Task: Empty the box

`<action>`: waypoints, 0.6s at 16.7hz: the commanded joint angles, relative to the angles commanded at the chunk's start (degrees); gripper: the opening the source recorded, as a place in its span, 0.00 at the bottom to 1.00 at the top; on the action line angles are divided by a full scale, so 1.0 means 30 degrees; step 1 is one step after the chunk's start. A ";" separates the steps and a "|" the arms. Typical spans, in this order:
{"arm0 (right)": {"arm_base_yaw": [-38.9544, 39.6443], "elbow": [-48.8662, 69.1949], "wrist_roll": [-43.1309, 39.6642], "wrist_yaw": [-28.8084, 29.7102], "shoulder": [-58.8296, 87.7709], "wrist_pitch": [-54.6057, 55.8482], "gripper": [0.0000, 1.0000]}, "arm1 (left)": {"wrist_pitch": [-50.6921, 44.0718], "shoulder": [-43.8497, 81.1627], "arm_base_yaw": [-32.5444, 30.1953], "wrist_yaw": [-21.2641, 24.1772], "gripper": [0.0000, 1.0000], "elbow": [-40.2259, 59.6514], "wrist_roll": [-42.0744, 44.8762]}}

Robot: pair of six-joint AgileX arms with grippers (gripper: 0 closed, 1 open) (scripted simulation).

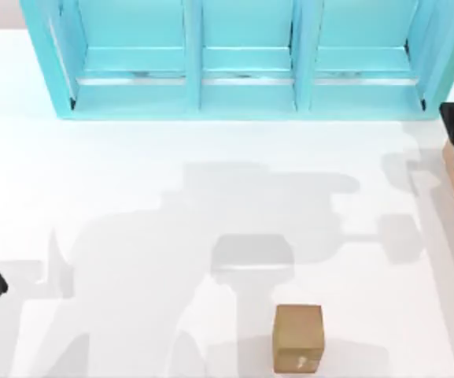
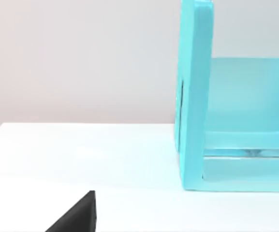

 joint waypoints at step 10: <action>-0.8131 0.2327 -0.8169 0.0108 0.0357 -0.0753 1.00 | 0.0000 0.0000 0.0000 0.0000 1.00 0.0000 0.0000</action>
